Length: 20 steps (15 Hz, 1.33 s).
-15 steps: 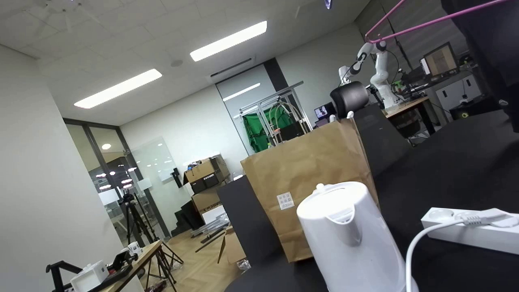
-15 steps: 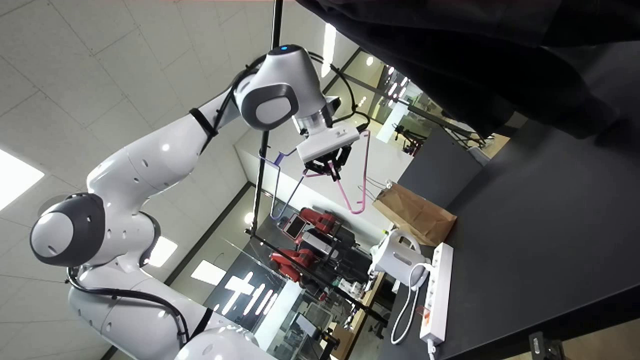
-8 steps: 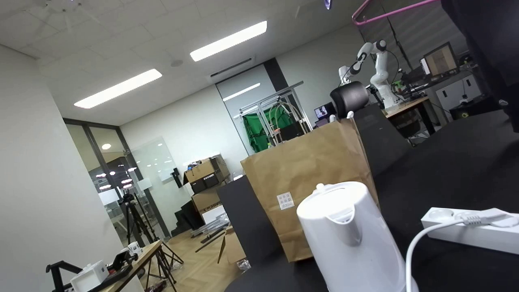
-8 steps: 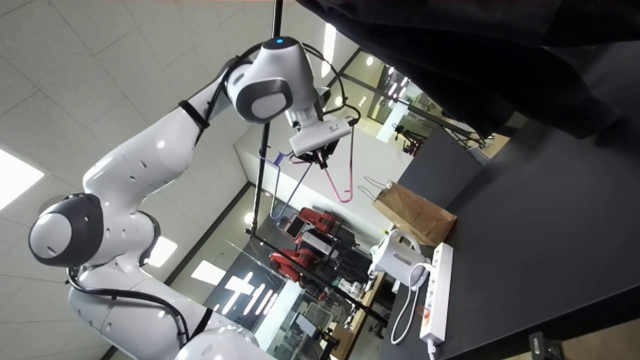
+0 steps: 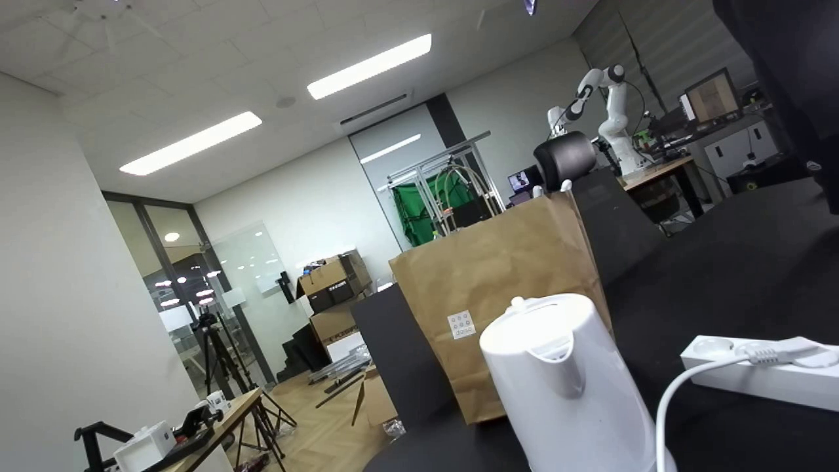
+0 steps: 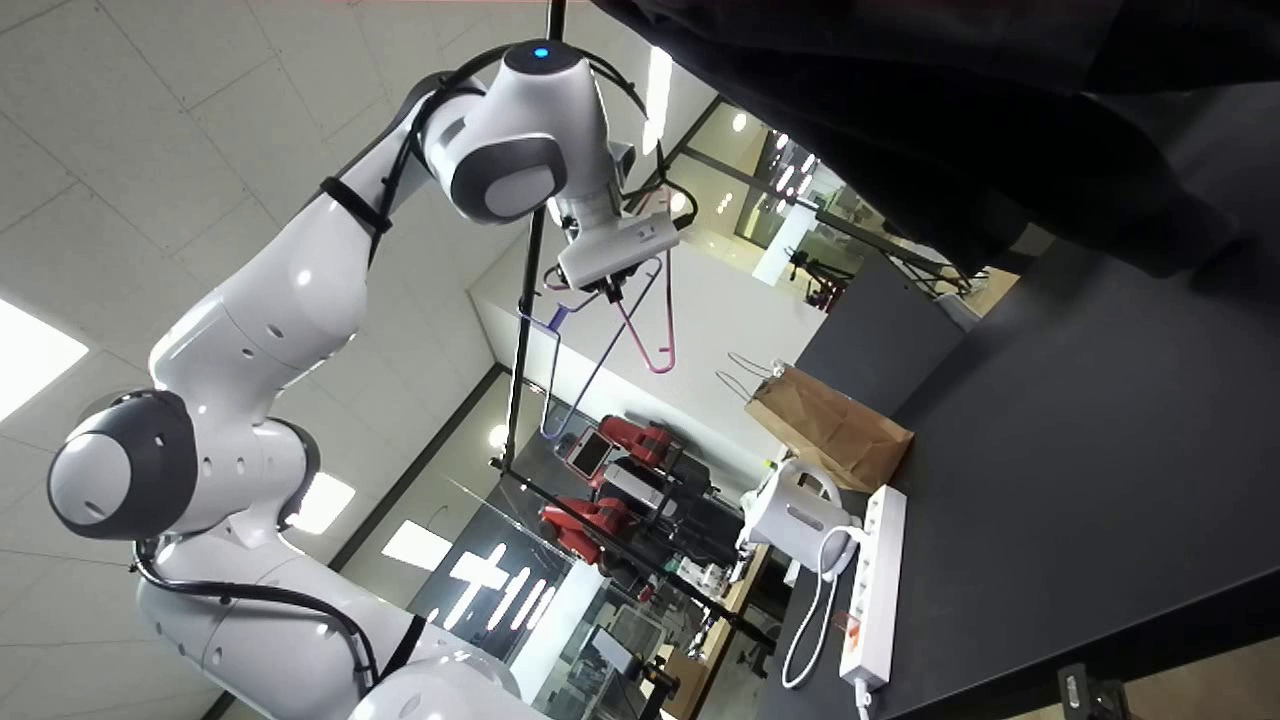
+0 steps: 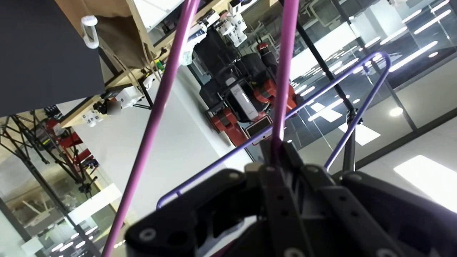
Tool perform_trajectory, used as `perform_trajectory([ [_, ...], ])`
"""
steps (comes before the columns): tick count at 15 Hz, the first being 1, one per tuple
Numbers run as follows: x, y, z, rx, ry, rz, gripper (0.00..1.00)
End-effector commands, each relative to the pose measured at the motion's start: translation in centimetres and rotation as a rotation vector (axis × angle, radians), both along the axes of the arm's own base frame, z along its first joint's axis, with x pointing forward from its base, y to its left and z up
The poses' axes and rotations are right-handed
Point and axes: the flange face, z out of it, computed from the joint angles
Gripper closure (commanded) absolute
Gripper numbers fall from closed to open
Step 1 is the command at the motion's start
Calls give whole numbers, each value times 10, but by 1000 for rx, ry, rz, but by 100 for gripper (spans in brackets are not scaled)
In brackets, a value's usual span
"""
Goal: Put the pink hanger on the rack.
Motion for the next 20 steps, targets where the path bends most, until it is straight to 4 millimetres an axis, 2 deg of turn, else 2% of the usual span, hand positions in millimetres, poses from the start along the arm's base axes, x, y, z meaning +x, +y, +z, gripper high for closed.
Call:
perform_trajectory([
  [1,4,-5,27,15,-23,5,98],
  [3,3,-1,29,-37,32,37,98],
  [4,2,-3,16,-10,-16,9,92],
  [14,2,0,18,-30,4,31,92],
  [15,2,0,18,-30,4,31,98],
  [20,21,1,32,36,-54,8,98],
])
